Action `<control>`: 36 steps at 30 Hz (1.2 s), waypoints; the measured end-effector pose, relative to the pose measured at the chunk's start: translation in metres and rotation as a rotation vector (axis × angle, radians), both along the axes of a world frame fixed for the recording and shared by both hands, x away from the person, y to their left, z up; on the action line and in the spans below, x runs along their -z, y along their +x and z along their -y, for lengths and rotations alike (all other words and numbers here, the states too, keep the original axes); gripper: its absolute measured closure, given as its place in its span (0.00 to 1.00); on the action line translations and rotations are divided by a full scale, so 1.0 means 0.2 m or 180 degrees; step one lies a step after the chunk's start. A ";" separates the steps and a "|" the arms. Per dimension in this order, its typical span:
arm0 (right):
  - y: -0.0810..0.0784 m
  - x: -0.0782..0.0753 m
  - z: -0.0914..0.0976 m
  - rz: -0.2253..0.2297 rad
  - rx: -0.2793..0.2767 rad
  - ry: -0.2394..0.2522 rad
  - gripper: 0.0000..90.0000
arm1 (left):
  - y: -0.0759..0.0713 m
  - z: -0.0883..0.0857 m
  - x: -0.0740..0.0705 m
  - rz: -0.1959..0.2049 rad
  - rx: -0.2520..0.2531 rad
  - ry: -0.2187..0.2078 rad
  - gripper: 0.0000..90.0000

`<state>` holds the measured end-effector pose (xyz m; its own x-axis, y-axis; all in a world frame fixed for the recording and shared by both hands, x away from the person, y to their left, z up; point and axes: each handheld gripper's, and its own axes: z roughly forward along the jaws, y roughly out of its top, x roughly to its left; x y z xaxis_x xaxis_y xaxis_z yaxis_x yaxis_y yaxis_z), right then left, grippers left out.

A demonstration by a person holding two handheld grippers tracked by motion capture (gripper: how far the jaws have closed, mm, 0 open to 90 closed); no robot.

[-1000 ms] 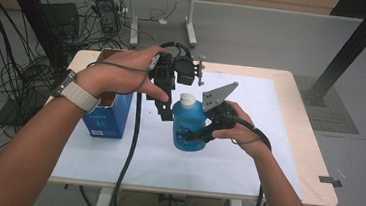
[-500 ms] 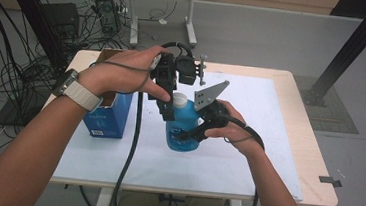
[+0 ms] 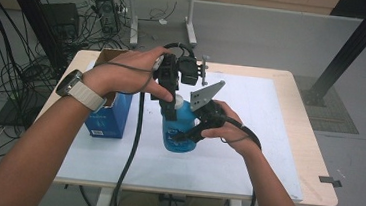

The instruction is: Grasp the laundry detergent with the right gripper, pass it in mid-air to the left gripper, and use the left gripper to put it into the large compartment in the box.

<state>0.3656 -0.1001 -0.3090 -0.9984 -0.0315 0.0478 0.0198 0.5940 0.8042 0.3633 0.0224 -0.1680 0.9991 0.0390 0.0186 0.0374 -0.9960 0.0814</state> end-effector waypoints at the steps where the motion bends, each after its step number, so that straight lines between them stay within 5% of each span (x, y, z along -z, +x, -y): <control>1: 0.00 0.00 0.00 0.0002 -0.0004 0.0003 0.49 | 0.00 0.00 0.00 0.0000 -0.0004 -0.0006 0.08; 36: 0.00 0.01 0.02 -0.0016 0.0030 0.0029 0.49 | 0.01 0.01 0.03 0.0005 -0.0017 0.0006 0.09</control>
<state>0.3655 -0.1038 -0.3101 -0.9984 -0.0225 0.0524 0.0293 0.5864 0.8095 0.3650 0.0209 -0.1740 0.9988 0.0443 0.0201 0.0426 -0.9959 0.0795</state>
